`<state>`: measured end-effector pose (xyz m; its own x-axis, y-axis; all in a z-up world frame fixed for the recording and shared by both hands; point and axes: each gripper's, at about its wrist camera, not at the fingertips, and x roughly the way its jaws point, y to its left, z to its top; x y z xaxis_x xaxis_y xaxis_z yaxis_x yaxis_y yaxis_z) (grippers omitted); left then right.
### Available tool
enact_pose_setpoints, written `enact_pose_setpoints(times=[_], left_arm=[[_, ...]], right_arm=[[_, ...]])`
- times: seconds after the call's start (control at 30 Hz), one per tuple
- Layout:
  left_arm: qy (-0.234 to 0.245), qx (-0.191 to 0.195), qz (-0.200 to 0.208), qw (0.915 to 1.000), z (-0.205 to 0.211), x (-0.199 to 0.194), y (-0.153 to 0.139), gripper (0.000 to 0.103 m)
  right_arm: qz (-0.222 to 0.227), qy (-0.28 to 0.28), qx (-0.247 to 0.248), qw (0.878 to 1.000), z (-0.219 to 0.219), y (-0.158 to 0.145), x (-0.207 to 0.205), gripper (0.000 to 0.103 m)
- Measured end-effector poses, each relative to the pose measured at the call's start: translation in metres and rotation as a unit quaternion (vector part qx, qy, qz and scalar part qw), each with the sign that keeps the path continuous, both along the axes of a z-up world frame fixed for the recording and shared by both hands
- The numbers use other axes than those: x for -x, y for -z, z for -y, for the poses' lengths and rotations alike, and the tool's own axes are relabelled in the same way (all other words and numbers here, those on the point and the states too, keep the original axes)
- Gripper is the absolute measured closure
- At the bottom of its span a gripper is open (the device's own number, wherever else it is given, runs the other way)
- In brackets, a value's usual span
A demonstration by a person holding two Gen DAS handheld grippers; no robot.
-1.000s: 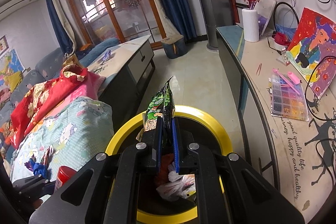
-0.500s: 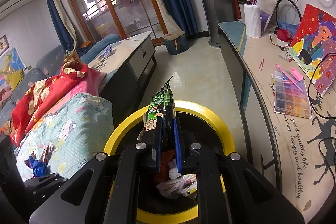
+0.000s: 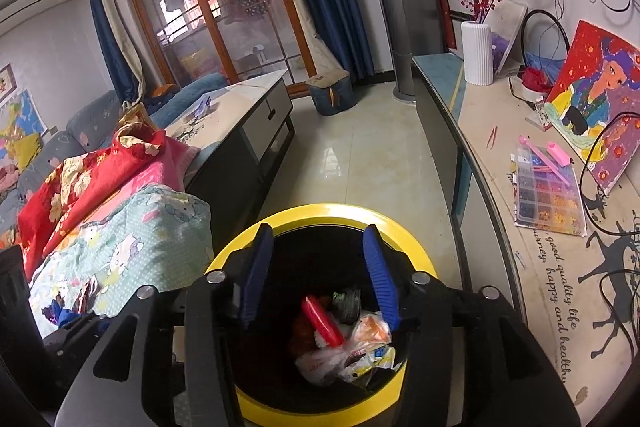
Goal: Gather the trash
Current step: 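Open both tools to drop the red can and green packet into the bin, then move both open tools back toward the remaining trash on the bed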
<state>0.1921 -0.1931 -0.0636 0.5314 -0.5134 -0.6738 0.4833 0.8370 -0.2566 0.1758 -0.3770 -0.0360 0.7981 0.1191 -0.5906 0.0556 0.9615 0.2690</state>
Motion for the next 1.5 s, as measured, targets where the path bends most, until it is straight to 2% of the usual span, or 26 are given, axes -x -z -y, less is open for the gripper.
enact_pose_setpoints(times=[0.07, 0.17, 0.33, 0.7, 0.97, 1.5], left_arm=[[-0.010, 0.002, 0.003, 0.9999, -0.005, 0.000, -0.003, 0.011], [-0.025, 0.004, 0.009, 0.9996, -0.014, 0.002, -0.010, 0.011], [-0.046, 0.005, 0.029, 0.9985, -0.030, 0.008, -0.022, 0.011], [-0.095, 0.006, 0.066, 0.9933, -0.072, 0.026, -0.042, 0.011], [-0.129, 0.019, 0.081, 0.9881, -0.105, 0.036, -0.057, 0.011], [-0.189, 0.028, 0.104, 0.9760, -0.153, 0.050, -0.068, 0.011]], right_arm=[[0.002, -0.001, 0.004, 1.000, -0.002, -0.002, 0.001, 0.049], [0.006, -0.001, 0.007, 1.000, -0.005, -0.005, 0.002, 0.045], [0.012, -0.005, 0.011, 1.000, -0.011, -0.009, 0.005, 0.042], [0.023, -0.035, 0.015, 0.999, -0.040, -0.021, 0.013, 0.041], [0.033, -0.065, 0.012, 0.997, -0.064, -0.031, 0.019, 0.039], [0.050, -0.137, 0.005, 0.989, -0.124, -0.044, 0.033, 0.036]])
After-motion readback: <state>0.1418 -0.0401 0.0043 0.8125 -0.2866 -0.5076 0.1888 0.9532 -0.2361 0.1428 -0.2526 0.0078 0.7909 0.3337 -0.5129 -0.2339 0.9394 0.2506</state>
